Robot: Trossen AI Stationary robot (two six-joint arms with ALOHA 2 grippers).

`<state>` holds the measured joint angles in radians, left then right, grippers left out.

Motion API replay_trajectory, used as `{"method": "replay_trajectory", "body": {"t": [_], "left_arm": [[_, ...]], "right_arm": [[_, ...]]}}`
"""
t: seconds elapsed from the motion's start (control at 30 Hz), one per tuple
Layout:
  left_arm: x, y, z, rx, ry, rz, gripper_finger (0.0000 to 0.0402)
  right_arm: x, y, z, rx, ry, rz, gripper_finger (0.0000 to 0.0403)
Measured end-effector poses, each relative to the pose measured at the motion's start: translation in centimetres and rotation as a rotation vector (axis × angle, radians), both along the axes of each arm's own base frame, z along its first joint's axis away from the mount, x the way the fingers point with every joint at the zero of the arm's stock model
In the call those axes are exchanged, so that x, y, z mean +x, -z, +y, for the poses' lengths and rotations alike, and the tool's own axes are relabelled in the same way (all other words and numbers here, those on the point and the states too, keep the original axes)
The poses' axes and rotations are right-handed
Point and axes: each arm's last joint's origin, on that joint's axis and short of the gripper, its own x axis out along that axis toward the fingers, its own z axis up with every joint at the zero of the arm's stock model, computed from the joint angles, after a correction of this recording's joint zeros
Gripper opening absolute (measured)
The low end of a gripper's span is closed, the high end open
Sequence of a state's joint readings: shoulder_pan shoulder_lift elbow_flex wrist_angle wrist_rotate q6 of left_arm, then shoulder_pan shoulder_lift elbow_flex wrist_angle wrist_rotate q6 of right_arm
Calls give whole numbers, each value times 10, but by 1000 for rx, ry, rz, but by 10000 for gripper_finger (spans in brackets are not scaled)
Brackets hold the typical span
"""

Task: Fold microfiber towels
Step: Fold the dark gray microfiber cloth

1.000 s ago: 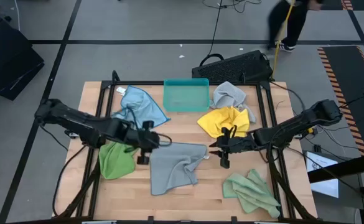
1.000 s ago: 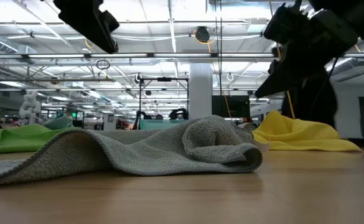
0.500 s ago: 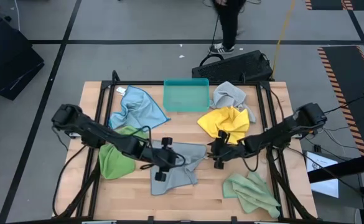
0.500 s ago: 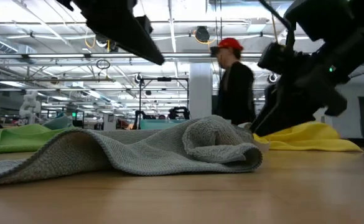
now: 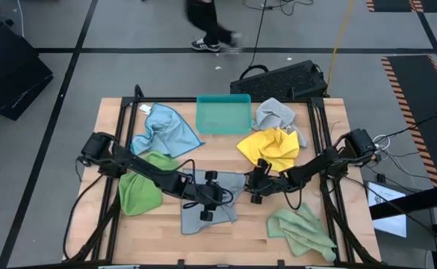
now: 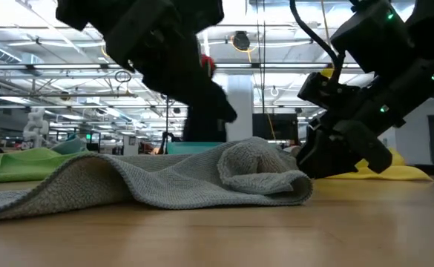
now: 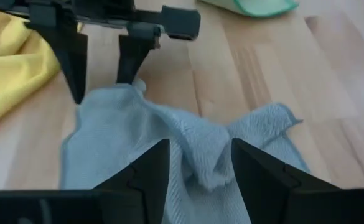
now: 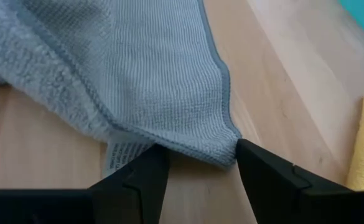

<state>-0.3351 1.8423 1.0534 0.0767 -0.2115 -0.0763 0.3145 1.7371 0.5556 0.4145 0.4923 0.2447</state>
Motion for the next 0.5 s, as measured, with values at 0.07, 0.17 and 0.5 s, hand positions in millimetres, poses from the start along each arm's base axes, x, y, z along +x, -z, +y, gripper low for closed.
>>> {"method": "replay_trajectory", "body": {"t": [0.07, 0.17, 0.5], "left_arm": [[2, 6, -1, -8, -10, 12, 175], [3, 17, -1, -22, -28, 39, 175], [2, 27, -1, -65, -76, 86, 175]], "right_arm": [[0, 2, 0, -1, 1, 1, 179], [0, 3, 0, -12, -1, 0, 153], [-4, -8, 0, -23, -53, 27, 8]]}}
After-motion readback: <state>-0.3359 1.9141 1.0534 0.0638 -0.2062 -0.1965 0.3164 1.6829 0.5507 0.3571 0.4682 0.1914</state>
